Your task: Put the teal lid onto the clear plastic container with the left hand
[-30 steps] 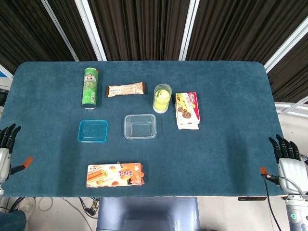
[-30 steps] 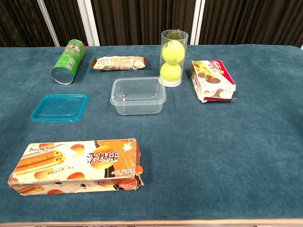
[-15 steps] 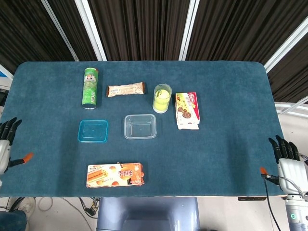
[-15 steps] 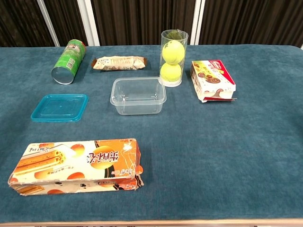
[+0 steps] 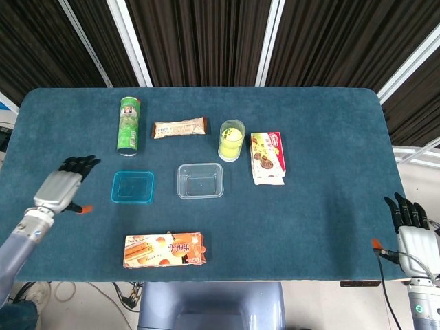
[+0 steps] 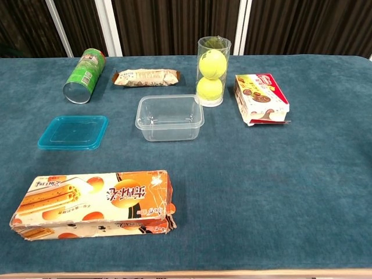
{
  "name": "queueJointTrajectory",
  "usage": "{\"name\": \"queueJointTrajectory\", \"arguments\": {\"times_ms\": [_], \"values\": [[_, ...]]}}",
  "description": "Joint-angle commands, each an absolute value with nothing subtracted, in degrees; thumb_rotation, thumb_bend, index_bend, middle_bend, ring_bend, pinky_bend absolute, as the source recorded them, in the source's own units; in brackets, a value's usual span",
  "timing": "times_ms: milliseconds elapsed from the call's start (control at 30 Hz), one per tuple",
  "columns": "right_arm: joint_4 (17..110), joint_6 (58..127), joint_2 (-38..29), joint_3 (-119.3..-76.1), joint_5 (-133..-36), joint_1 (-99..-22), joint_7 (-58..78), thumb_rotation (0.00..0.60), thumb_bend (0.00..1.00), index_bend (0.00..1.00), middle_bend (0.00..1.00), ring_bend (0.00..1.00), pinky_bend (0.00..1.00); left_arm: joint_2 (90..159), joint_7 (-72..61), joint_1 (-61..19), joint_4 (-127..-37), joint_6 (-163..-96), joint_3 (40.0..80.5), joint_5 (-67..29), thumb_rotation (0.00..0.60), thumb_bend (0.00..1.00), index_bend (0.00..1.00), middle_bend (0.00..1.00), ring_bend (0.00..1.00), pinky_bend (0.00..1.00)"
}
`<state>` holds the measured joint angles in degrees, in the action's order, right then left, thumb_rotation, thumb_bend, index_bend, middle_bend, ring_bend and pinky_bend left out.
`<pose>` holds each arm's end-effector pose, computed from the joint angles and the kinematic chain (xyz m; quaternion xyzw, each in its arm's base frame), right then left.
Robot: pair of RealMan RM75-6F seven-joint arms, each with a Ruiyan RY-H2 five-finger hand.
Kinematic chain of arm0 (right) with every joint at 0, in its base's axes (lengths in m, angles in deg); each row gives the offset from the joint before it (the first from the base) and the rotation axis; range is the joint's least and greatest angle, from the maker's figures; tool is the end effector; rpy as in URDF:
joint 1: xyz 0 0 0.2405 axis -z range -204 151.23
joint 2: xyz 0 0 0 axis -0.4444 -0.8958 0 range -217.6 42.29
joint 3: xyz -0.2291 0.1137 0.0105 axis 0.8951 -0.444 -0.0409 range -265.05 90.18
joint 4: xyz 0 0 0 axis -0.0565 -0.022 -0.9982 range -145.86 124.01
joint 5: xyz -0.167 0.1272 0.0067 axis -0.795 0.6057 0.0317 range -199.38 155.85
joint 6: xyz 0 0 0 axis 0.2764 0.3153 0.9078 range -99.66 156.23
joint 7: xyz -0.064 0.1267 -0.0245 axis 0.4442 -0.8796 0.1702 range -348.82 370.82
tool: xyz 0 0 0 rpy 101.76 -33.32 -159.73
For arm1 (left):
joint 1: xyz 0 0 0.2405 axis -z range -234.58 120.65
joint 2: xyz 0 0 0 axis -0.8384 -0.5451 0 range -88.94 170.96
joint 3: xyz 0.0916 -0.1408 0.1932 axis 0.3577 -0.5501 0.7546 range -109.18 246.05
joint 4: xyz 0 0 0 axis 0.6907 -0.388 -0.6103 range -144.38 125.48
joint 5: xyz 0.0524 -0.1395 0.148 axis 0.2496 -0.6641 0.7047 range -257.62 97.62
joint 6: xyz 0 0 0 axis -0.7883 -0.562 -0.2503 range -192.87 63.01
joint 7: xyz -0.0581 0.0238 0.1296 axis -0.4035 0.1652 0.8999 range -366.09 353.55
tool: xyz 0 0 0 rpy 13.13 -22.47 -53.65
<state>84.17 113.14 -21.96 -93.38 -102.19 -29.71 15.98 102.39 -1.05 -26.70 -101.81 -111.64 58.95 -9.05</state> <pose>-0.3126 -0.1823 0.1577 0.5540 -0.4020 0.3755 0.6248 -0.2551 0.3212 0.1194 -0.7230 -0.4222 -0.2781 0.4709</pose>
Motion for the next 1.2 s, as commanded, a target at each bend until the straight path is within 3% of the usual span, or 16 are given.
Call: {"name": "queueJointTrajectory", "arguments": {"times_ms": [33, 433, 1200], "values": [[84.07, 113.24, -21.90, -93.37, -102.19, -29.65, 15.99, 0.600, 0.29, 0.10, 0.00, 0.00, 0.00, 105.81, 2.61, -23.33, -99.03, -109.17, 58.27, -12.70, 0.600, 0.10, 0.00, 0.00, 0.00, 0.02], [84.11, 113.28, -21.92, -93.51, -101.72, -29.52, 15.93, 0.600, 0.29, 0.10, 0.00, 0.00, 0.00, 113.39, 8.14, -16.52, -90.66, -103.64, 59.08, -22.06, 0.600, 0.10, 0.00, 0.03, 0.00, 0.02], [84.10, 113.02, -22.17, -93.67, -101.39, -29.51, 15.11, 0.600, 0.29, 0.10, 0.00, 0.00, 0.00, 122.81, 5.45, -13.60, -79.74, -100.86, 62.76, -21.29, 0.600, 0.10, 0.00, 0.05, 0.00, 0.01]]}}
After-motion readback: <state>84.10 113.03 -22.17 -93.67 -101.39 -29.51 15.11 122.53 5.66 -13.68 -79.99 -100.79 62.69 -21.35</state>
